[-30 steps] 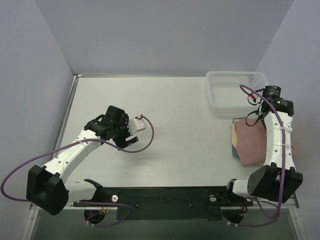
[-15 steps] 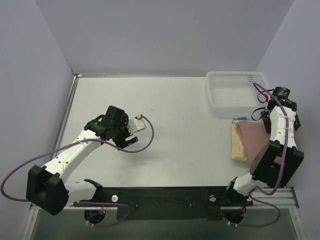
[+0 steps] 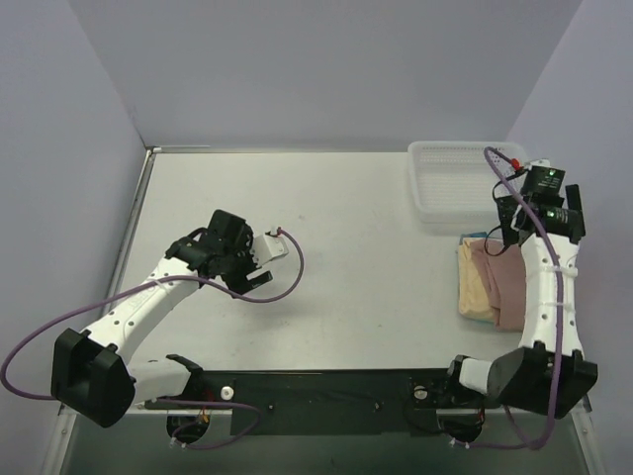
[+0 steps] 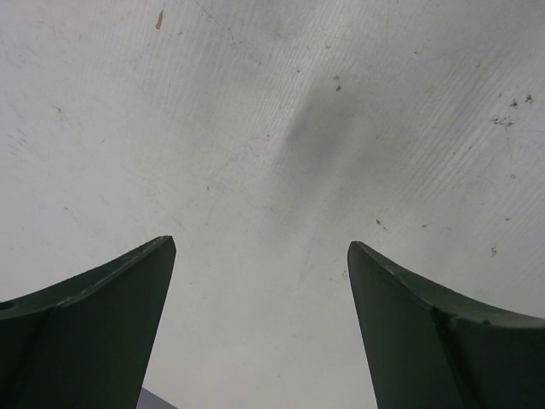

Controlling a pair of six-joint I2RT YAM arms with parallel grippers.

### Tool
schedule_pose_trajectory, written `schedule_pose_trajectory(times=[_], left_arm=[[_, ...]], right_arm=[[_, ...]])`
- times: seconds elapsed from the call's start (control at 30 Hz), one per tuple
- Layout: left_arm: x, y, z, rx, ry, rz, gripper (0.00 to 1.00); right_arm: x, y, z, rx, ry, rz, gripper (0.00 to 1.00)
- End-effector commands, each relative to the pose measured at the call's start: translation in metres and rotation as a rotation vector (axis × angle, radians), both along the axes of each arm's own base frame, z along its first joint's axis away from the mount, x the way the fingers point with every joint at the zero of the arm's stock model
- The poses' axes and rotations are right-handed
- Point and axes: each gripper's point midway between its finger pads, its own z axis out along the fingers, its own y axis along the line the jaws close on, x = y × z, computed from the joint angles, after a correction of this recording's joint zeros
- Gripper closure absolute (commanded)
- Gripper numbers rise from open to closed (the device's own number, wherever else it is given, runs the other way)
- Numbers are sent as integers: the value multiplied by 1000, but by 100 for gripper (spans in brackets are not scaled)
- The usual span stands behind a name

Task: Fold and stack the t-shirts

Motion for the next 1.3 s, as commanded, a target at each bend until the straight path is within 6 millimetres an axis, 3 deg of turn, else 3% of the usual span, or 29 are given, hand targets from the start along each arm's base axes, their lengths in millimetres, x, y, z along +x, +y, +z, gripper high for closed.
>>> schedule_pose_trajectory(times=[0.0,0.03,0.07,0.13,0.23,0.27,0.3,0.33,0.37,0.4,0.43,0.57,0.7,0.83,0.93,1.03,1.07,1.27], left_arm=[[1,0,24,-56,-47,37,7],[-1,1,31,-83,-64,44,7],[-5,-2,33,-120,-57,42,7],[-12,-3,42,-197,-79,56,7],[-15,-7,68,-324,-203,69,7],[-20,-6,63,-360,-192,117,7],[-18,-8,77,-415,-258,129,7],[-22,-7,67,-450,-234,184,7],[-20,-7,78,-505,-291,204,7],[-21,-3,65,-520,-276,274,7],[-15,-1,74,-576,-340,317,7],[1,44,38,-539,-421,635,7],[9,81,23,-470,-519,813,7],[13,92,32,-486,-603,855,7],[15,96,35,-526,-650,881,7],[12,100,19,-511,-654,898,7],[15,99,26,-541,-683,891,7],[13,94,14,-556,-661,872,7]], right_arm=[[22,94,3,205,-144,337,0],[22,109,7,245,-200,375,0],[27,139,4,351,-242,455,0],[35,171,9,438,-352,546,0],[33,204,-1,543,-445,578,0],[39,225,6,601,-506,630,0],[37,235,-7,638,-505,642,0],[40,257,-17,684,-528,692,0],[42,267,-17,695,-551,724,0],[43,285,-26,703,-550,775,0],[40,302,-31,708,-537,821,0],[44,326,-68,689,-535,886,0],[41,330,-102,670,-499,920,0],[35,313,-131,598,-494,890,0],[35,303,-138,565,-506,862,0],[35,302,-137,556,-515,875,0],[36,300,-138,551,-513,870,0],[34,289,-148,521,-492,843,0]])
